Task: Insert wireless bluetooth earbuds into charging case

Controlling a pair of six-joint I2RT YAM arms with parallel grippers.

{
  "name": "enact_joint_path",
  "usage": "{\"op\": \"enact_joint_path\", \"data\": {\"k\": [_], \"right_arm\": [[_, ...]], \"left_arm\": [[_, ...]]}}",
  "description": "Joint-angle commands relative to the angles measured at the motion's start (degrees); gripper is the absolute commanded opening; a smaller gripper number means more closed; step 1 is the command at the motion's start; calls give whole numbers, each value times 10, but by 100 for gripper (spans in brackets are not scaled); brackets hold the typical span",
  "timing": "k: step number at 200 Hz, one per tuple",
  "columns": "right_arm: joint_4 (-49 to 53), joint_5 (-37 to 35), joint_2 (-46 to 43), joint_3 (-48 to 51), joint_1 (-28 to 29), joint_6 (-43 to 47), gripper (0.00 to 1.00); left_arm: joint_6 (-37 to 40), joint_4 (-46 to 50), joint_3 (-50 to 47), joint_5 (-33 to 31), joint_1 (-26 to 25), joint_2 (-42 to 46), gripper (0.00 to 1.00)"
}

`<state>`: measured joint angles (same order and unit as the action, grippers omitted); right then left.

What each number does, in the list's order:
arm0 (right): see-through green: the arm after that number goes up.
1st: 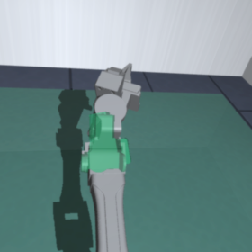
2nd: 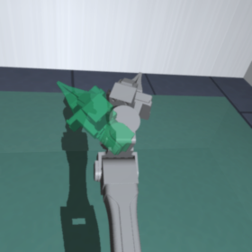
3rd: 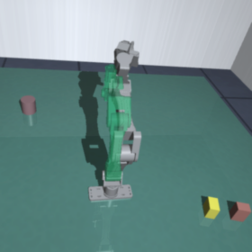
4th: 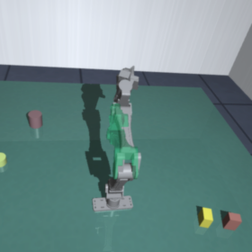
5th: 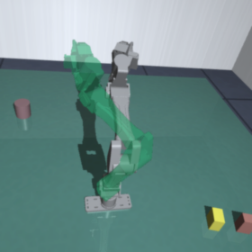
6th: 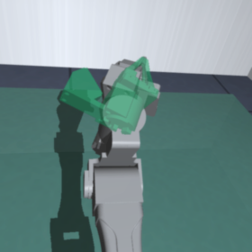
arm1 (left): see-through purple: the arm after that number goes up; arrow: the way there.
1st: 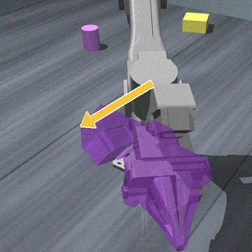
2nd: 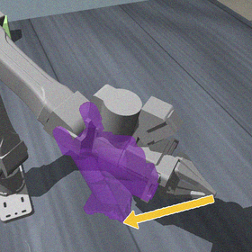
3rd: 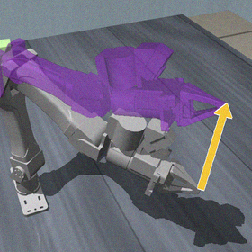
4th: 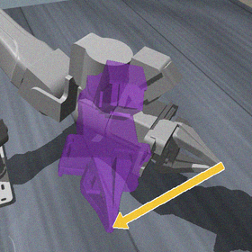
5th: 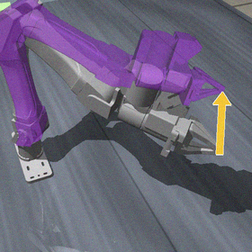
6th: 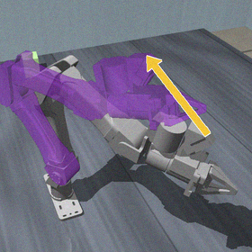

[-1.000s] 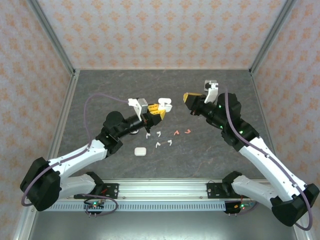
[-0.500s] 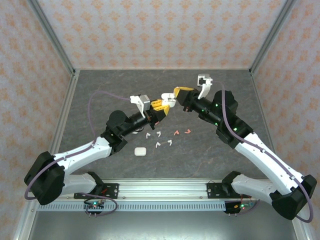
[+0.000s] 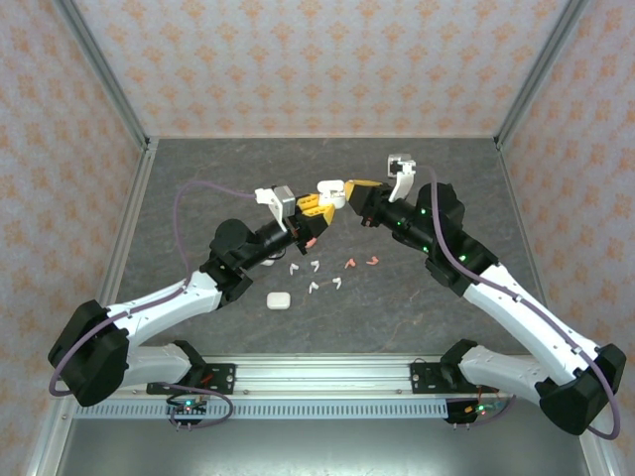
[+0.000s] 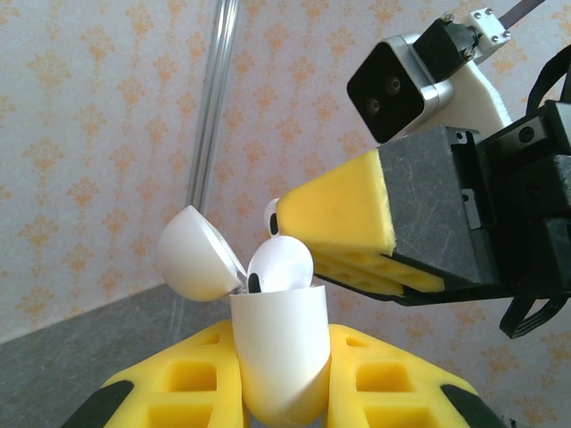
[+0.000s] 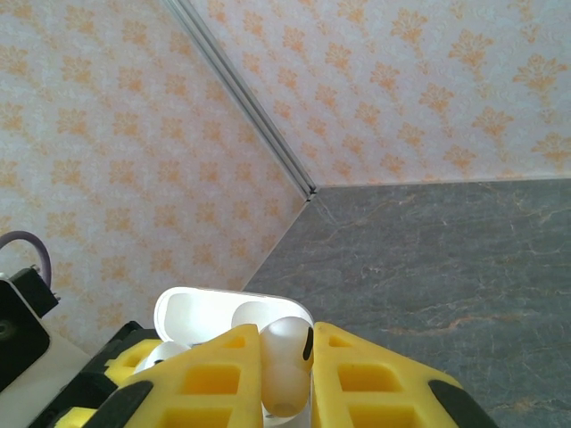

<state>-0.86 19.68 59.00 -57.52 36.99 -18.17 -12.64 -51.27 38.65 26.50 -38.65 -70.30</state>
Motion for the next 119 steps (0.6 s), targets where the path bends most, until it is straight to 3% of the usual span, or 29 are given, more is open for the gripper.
{"op": "enact_joint_path", "data": {"k": [1, 119], "right_arm": [[-5, -7, 3, 2, 4, 3, 16], [31, 22, 5, -1, 4, -13, 17]], "left_arm": [[-7, -38, 20, -3, -7, 2, 0], [-10, -39, 18, -11, -7, 2, 0]]}}
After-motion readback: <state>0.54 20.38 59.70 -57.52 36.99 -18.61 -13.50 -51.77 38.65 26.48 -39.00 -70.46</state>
